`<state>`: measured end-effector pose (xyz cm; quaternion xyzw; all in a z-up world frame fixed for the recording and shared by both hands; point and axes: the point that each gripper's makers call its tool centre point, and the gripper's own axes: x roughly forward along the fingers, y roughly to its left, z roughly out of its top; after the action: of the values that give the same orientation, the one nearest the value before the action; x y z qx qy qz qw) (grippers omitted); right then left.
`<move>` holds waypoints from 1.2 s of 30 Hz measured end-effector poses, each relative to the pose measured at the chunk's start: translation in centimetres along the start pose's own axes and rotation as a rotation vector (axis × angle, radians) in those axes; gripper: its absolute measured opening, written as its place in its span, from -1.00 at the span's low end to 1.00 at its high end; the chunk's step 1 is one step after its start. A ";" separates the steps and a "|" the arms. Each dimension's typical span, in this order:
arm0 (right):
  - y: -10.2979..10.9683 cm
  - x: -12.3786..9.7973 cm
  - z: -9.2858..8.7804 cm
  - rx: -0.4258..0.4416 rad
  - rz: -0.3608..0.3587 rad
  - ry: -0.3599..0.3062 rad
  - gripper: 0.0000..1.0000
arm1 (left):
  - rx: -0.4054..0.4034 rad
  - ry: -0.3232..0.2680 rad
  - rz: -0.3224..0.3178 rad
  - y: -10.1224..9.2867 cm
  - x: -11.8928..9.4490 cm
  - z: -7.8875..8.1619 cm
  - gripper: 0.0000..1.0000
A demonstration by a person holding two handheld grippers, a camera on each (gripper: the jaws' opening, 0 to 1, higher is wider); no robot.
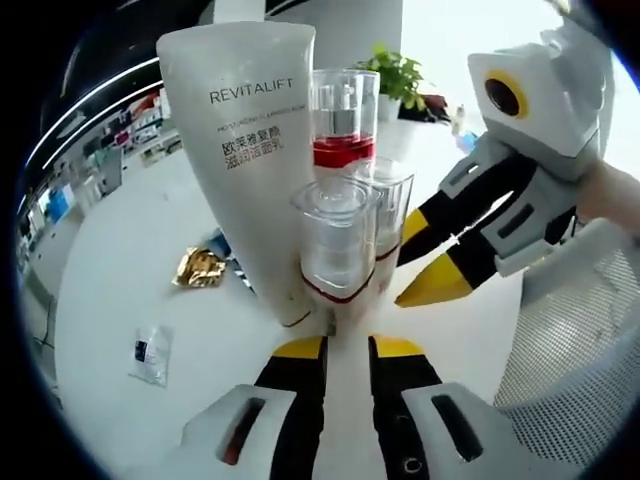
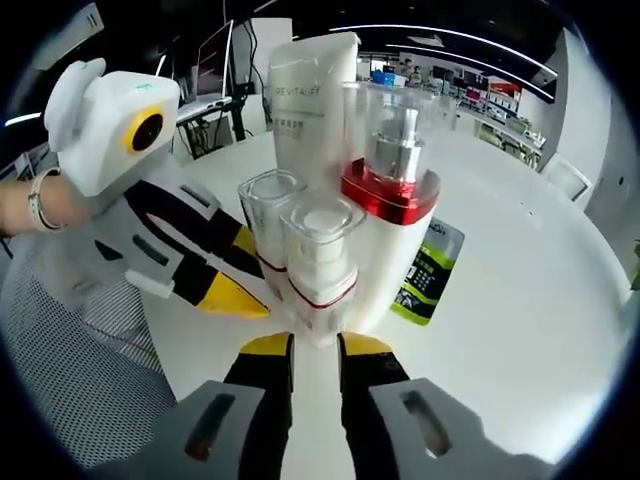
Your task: Arrange the skincare products in the storage area until every visible bottle or jar stands upright without overlapping.
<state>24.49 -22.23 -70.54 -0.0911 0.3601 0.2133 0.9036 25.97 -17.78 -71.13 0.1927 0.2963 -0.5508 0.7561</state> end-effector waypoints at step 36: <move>1.9 -6.3 4.1 0.032 -0.035 -0.112 0.53 | 0.070 -0.055 0.011 0.6 -8.4 1.9 0.20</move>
<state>22.08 -21.26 -63.28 -0.0707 0.3107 0.1965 0.9273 25.12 -12.75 -64.24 0.2055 0.2547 -0.5619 0.7597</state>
